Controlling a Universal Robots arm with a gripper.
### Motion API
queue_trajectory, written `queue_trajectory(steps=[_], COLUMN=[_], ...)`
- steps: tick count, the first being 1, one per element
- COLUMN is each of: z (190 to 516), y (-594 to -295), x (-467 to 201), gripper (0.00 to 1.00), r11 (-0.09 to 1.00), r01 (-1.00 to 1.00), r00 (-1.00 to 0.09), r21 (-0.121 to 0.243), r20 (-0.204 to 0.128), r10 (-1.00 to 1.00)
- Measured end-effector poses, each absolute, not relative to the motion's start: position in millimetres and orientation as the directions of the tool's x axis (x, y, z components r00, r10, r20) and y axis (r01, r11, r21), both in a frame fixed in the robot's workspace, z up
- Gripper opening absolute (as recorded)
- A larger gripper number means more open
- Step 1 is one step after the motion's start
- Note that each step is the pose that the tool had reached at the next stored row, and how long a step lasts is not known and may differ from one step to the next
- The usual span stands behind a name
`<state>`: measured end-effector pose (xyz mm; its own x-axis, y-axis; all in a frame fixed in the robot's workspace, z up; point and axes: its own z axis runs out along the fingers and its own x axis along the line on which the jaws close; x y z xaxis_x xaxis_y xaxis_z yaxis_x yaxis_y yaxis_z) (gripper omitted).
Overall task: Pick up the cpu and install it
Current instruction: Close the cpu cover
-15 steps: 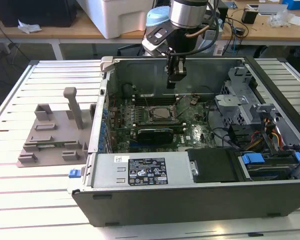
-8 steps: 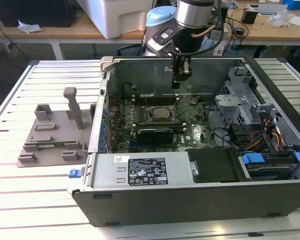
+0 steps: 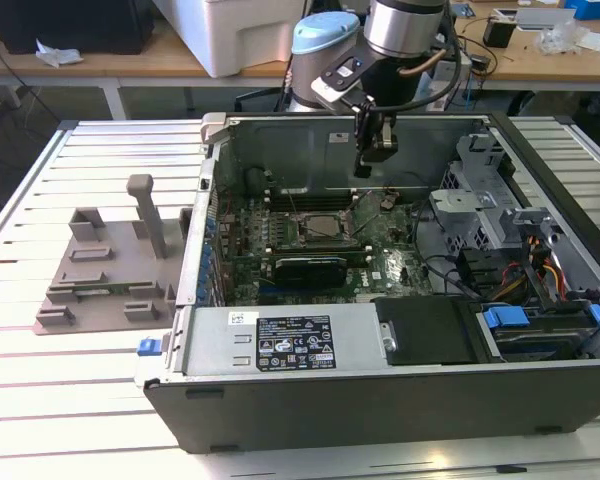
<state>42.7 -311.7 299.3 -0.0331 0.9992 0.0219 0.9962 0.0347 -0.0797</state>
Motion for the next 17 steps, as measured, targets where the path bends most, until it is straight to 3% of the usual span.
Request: queue_trajectory(steps=[17], z=[276.6], y=[-311.8], x=[72.7], gripper=[0.11], r11=[0.035], r01=[0.996], r00=[-0.033], r21=[-0.085], r20=[0.022], r10=[0.999])
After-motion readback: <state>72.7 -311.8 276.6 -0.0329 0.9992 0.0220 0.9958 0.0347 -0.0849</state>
